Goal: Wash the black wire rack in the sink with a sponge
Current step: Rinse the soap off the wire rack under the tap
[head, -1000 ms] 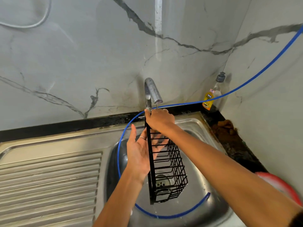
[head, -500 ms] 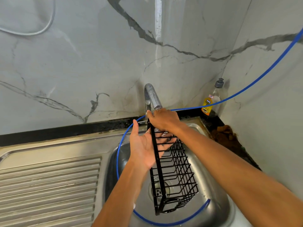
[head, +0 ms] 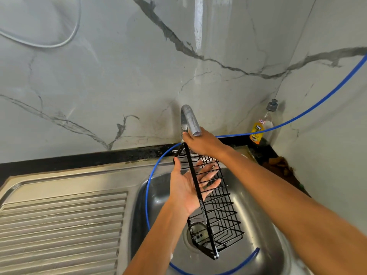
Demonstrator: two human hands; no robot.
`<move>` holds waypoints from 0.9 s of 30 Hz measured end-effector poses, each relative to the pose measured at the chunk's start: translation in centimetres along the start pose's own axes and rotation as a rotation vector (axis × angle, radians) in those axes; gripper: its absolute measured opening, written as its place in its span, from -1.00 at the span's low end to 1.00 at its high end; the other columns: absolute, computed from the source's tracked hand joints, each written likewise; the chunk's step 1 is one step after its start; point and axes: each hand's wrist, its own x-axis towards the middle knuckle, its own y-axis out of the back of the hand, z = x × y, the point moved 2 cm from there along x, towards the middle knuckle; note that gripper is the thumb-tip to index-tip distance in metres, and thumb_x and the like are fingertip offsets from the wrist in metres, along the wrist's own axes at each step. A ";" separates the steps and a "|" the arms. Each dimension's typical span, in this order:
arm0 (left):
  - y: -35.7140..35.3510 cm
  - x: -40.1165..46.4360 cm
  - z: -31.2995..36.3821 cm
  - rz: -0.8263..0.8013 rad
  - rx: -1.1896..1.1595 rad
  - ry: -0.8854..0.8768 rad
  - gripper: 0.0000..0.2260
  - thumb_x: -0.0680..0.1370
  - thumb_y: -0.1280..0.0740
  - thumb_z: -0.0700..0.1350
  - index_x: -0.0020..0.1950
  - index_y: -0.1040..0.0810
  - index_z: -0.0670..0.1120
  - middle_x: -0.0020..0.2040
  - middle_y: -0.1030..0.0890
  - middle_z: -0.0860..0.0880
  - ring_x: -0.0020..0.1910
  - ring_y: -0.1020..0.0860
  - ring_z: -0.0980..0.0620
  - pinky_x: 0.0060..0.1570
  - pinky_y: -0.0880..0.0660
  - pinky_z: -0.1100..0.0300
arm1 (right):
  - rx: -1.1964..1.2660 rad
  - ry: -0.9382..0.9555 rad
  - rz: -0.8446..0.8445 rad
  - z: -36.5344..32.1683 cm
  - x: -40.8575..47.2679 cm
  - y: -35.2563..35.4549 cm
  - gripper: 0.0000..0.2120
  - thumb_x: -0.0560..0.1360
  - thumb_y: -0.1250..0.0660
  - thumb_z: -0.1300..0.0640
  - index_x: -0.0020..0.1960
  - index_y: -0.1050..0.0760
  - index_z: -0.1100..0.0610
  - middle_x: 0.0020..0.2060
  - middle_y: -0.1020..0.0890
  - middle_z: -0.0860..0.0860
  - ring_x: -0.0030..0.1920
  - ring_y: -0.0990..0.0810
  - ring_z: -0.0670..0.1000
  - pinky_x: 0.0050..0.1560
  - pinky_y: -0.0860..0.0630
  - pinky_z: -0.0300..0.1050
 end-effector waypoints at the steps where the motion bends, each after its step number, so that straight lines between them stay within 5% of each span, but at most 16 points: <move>1: 0.2 0.2 0.0 0.010 0.025 0.000 -0.29 0.55 -0.05 0.36 0.33 -0.45 -0.23 0.18 -0.60 -0.29 0.16 -0.60 -0.23 0.11 -0.51 -0.18 | -0.021 0.006 -0.014 -0.1 -0.1 0.0 -0.69 0.58 -0.06 -0.11 -0.15 -0.36 0.10 -0.27 -0.49 0.10 -0.32 -0.48 0.05 -0.34 -0.38 -0.11; 5: 1.1 1.2 0.5 0.079 0.142 0.048 -0.30 0.58 0.07 0.34 0.22 -0.52 -0.22 0.15 -0.63 -0.24 0.05 -0.64 -0.20 0.09 -0.49 -0.12 | -0.111 0.052 -0.020 -0.5 -1.1 -0.6 -0.66 0.61 -0.06 0.03 -0.32 -0.29 0.07 -0.27 -0.42 0.15 -0.22 -0.47 0.15 -0.23 -0.35 -0.08; 8: 1.8 2.1 1.2 0.148 0.181 0.058 -0.29 0.60 0.13 0.32 0.23 -0.51 -0.21 0.12 -0.64 -0.24 0.00 -0.63 -0.22 0.03 -0.49 -0.11 | -0.133 0.088 0.043 -0.4 -1.9 -1.4 -0.67 0.59 -0.14 0.03 -0.18 -0.45 0.26 -0.32 -0.48 0.12 -0.28 -0.54 0.15 -0.28 -0.43 -0.05; 13: 2.1 3.4 1.2 0.203 0.114 0.019 -0.34 0.61 0.11 0.29 0.06 -0.52 -0.23 -0.03 -0.60 -0.25 -0.03 -0.57 -0.22 0.15 -0.43 -0.12 | -0.233 0.055 0.124 0.0 -3.9 -2.2 -0.68 0.61 -0.15 0.00 0.01 -0.46 0.27 -0.11 -0.55 0.18 -0.09 -0.58 0.21 -0.20 -0.39 -0.07; 20: 0.8 4.8 2.4 0.222 0.179 -0.073 -0.45 0.65 0.06 0.20 -0.02 -0.55 -0.16 -0.22 -0.63 -0.13 -0.19 -0.56 -0.09 -0.18 -0.49 0.05 | -0.318 0.167 0.239 0.5 -8.5 -2.1 -0.59 0.63 -0.11 0.01 -0.06 -0.60 0.28 -0.01 -0.47 0.09 -0.19 -0.59 0.16 -0.25 -0.43 -0.04; 24: -0.1 5.1 2.2 0.123 0.204 -0.054 -0.35 0.64 0.09 0.21 0.20 -0.53 -0.29 0.07 -0.63 -0.26 -0.06 -0.63 -0.19 -0.04 -0.49 -0.01 | -0.395 0.209 0.284 1.2 -10.9 -2.2 -0.69 0.59 -0.17 0.00 -0.06 -0.63 0.14 -0.02 -0.59 0.00 -0.16 -0.63 0.12 -0.29 -0.51 -0.03; 27: -0.8 5.3 1.5 0.024 0.203 -0.039 -0.29 0.65 0.12 0.20 -0.12 -0.66 -0.25 -0.21 -0.69 -0.24 -0.27 -0.68 -0.16 -0.08 -0.47 -0.02 | -0.525 0.199 0.358 1.9 -12.0 -1.8 -0.63 0.52 -0.10 -0.04 -0.14 -0.65 0.05 -0.14 -0.63 -0.07 -0.09 -0.62 0.04 -0.15 -0.50 -0.07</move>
